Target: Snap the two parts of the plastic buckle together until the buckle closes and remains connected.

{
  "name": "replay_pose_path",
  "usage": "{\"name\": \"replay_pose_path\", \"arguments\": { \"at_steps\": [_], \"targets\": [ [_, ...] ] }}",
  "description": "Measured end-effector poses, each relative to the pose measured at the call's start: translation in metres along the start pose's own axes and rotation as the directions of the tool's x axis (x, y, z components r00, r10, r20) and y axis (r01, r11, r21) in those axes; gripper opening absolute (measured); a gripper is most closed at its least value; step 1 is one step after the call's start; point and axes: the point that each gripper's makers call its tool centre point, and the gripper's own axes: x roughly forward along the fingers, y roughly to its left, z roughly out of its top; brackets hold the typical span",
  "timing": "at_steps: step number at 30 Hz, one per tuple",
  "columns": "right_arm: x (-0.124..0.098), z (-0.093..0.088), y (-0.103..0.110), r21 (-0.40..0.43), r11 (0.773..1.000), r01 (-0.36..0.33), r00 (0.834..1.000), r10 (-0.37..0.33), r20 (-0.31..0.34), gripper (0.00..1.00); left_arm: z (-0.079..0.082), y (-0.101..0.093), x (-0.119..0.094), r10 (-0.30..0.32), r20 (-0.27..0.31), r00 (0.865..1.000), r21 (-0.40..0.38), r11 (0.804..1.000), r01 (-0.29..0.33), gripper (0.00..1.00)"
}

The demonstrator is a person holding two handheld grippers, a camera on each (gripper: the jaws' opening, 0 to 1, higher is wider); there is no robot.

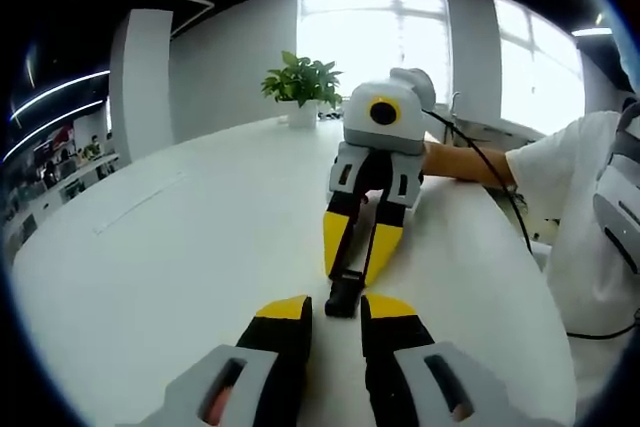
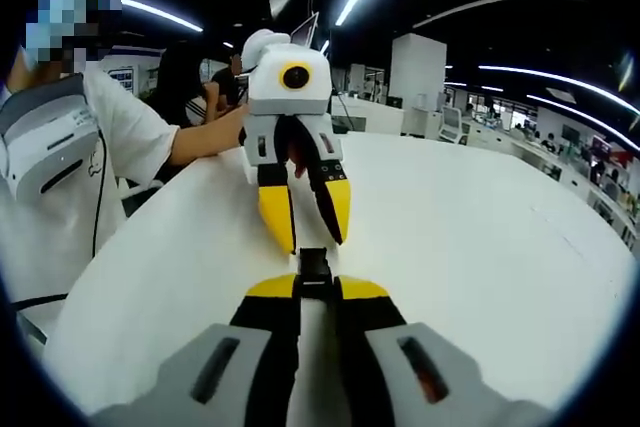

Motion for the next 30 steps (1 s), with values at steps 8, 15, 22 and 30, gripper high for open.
{"name": "replay_pose_path", "arguments": {
  "at_steps": [8,15,22,30],
  "targets": [
    [-0.002,-0.002,-0.007,0.015,1.0,0.0,1.0,-0.001,0.007,0.12,0.004,0.001,-0.004,0.0,0.014,1.0,-0.009,1.0,0.001,0.18],
    [-0.001,0.007,-0.026,0.04,0.999,-0.015,0.999,0.014,0.03,0.12,0.004,0.004,-0.005,0.007,0.017,1.0,-0.017,1.0,-0.007,0.18],
    [0.007,0.009,-0.044,0.034,0.999,-0.02,0.999,0.019,0.026,0.12,0.001,0.008,-0.005,0.017,0.011,1.0,-0.033,0.999,-0.017,0.18],
    [0.013,-0.002,-0.063,0.064,0.998,-0.006,1.0,0.006,0.015,0.12,0.003,0.011,-0.008,0.03,0.026,0.999,-0.048,0.998,-0.028,0.18]
  ]
}}
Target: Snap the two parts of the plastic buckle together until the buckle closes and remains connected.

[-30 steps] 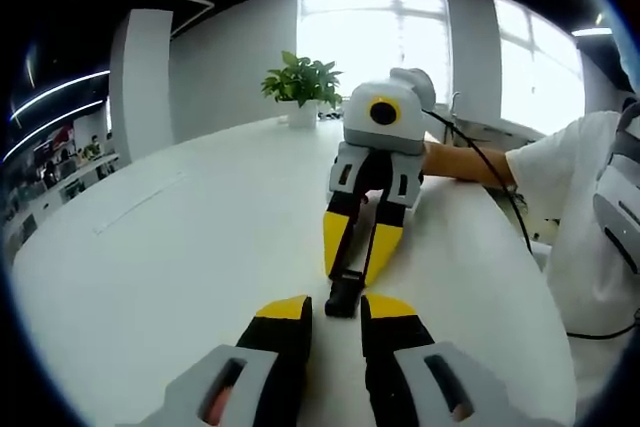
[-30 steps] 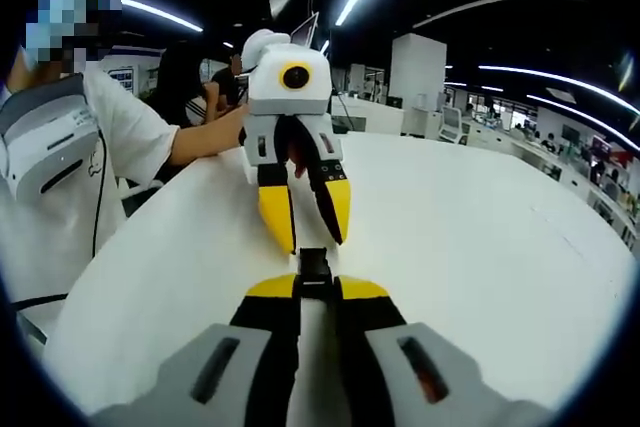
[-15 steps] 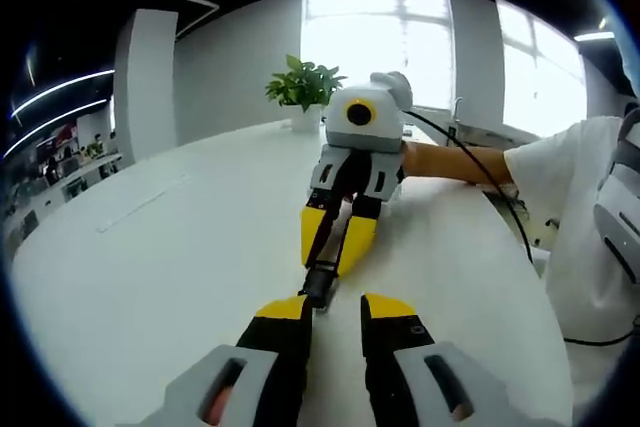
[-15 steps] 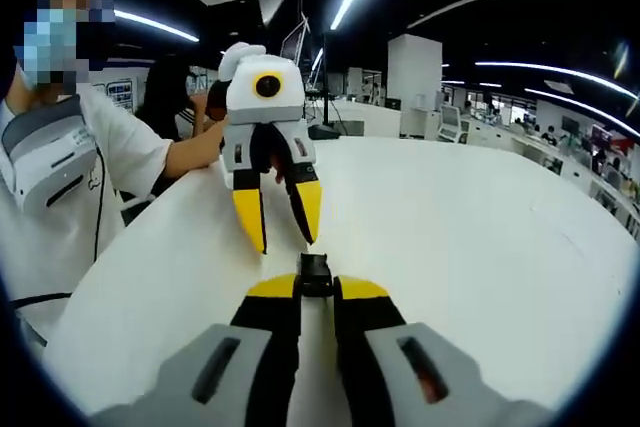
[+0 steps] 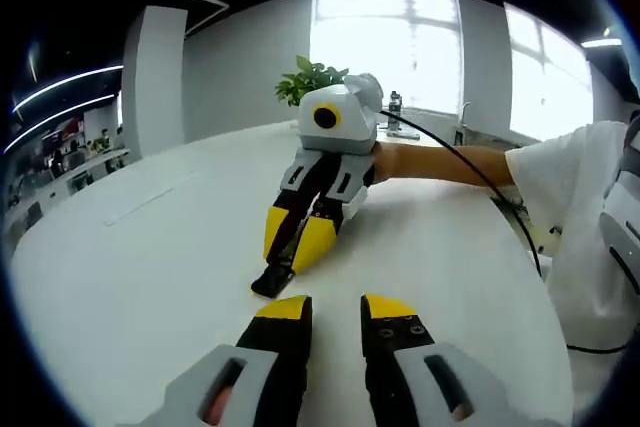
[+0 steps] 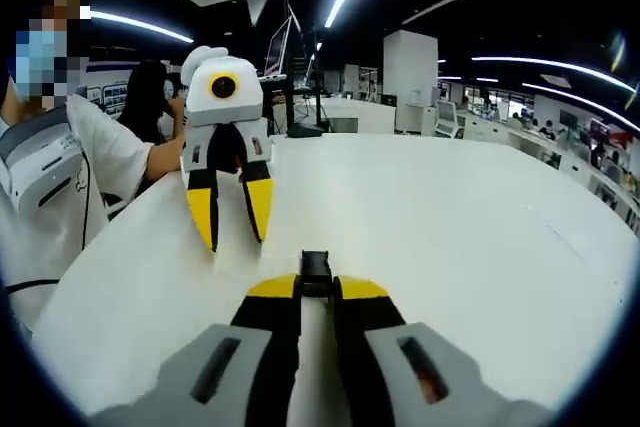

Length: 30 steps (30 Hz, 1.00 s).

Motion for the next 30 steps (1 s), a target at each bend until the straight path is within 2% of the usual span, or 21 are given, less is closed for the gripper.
{"name": "replay_pose_path", "arguments": {
  "at_steps": [6,14,25,30],
  "targets": [
    [-0.001,0.0,-0.016,0.001,1.0,0.005,1.0,-0.005,-0.005,0.12,0.003,0.003,0.0,0.008,0.008,1.0,-0.005,1.0,-0.008,0.18],
    [0.0,-0.002,-0.038,-0.02,1.0,0.017,0.999,-0.018,-0.045,0.12,0.001,0.008,-0.001,0.027,-0.002,1.0,-0.005,1.0,-0.027,0.18],
    [0.004,-0.003,-0.066,-0.027,0.999,0.023,0.996,-0.025,-0.089,0.12,0.004,0.016,-0.006,0.046,0.012,0.999,-0.023,0.999,-0.046,0.18],
    [0.005,-0.003,-0.069,-0.013,1.0,0.012,0.996,-0.013,-0.087,0.12,0.003,0.017,-0.007,0.049,0.011,0.999,-0.028,0.998,-0.048,0.18]
  ]
}}
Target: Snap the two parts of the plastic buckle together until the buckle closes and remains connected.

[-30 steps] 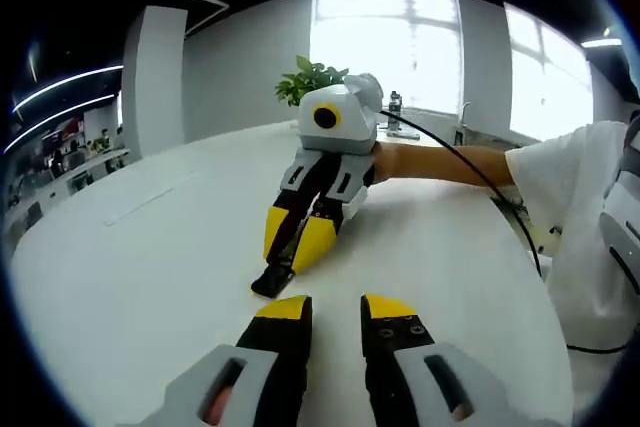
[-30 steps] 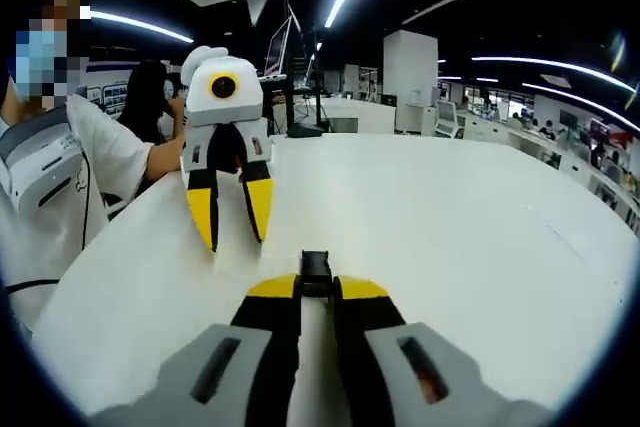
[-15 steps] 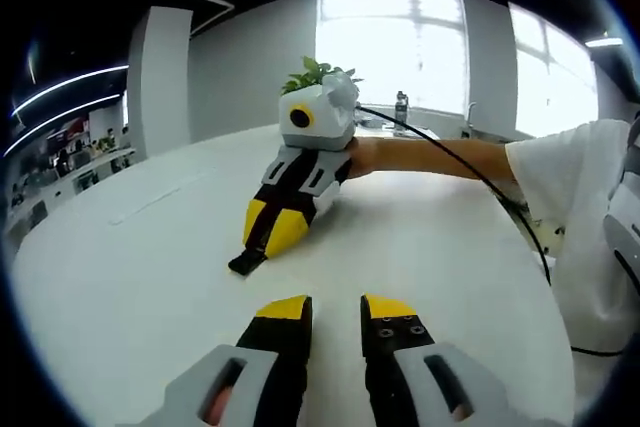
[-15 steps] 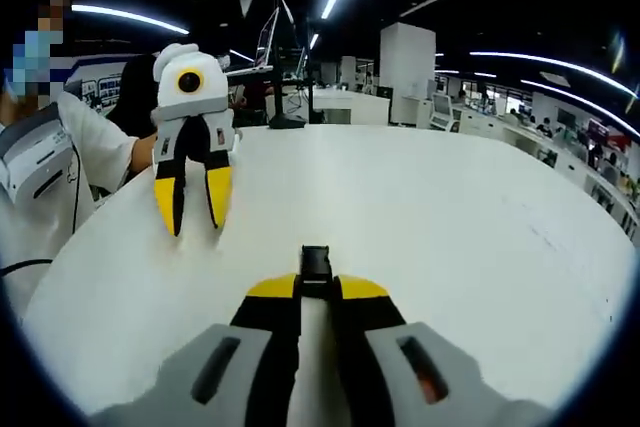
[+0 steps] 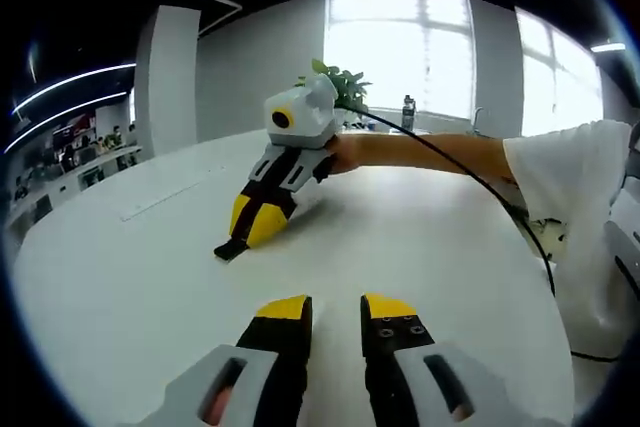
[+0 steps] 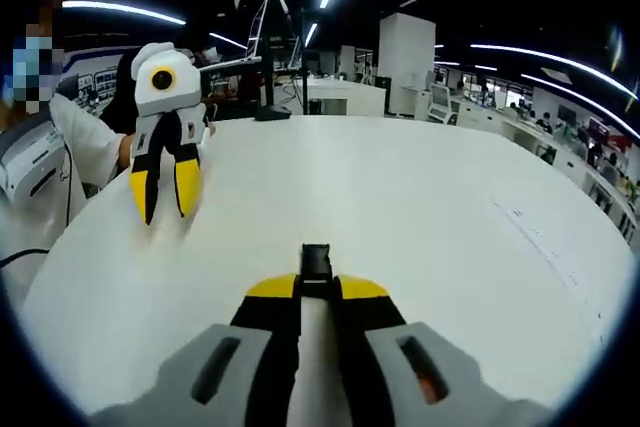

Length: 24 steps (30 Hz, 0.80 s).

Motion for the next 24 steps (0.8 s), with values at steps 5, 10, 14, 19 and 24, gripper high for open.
{"name": "replay_pose_path", "arguments": {
  "at_steps": [5,10,14,19,24],
  "targets": [
    [0.002,0.001,-0.001,-0.004,1.0,-0.003,1.0,0.003,-0.002,0.12,-0.001,0.004,-0.002,0.012,0.001,1.0,-0.012,1.0,-0.012,0.18],
    [0.002,0.002,-0.001,0.001,1.0,0.003,1.0,-0.003,0.011,0.15,-0.002,0.005,-0.002,0.022,-0.004,1.0,-0.017,1.0,-0.022,0.18],
    [-0.001,0.005,-0.002,0.016,1.0,0.008,0.999,-0.008,0.038,0.15,-0.004,0.008,-0.002,0.031,-0.011,0.999,-0.019,0.999,-0.032,0.18],
    [-0.006,0.008,-0.005,0.038,0.999,0.028,0.997,-0.031,0.073,0.17,-0.005,0.015,-0.002,0.05,-0.007,0.999,-0.032,0.998,-0.05,0.19],
    [-0.015,0.016,-0.009,0.086,0.992,0.091,0.986,-0.102,0.135,0.2,-0.005,0.025,-0.004,0.083,0.006,0.997,-0.048,0.995,-0.083,0.21]
  ]
}}
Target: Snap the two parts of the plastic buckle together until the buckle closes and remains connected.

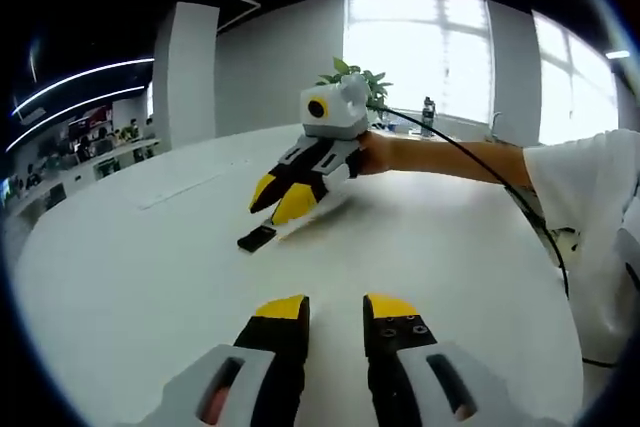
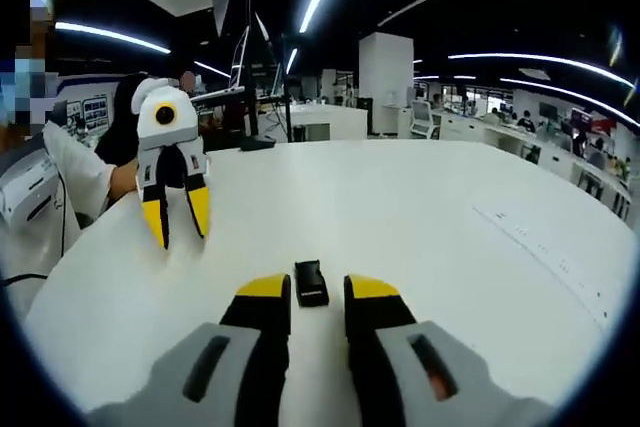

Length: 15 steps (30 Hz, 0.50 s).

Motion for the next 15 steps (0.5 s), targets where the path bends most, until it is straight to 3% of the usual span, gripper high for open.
{"name": "replay_pose_path", "arguments": {
  "at_steps": [10,15],
  "targets": [
    [-0.014,0.01,0.005,0.037,0.994,0.1,0.992,-0.102,0.067,0.31,0.005,0.011,-0.003,0.032,0.05,0.998,-0.041,0.999,-0.03,0.23],
    [-0.021,0.014,0.014,0.064,0.988,0.141,0.986,-0.146,0.076,0.39,0.013,0.018,-0.009,0.088,0.089,0.992,-0.025,0.996,-0.086,0.28]
  ]
}}
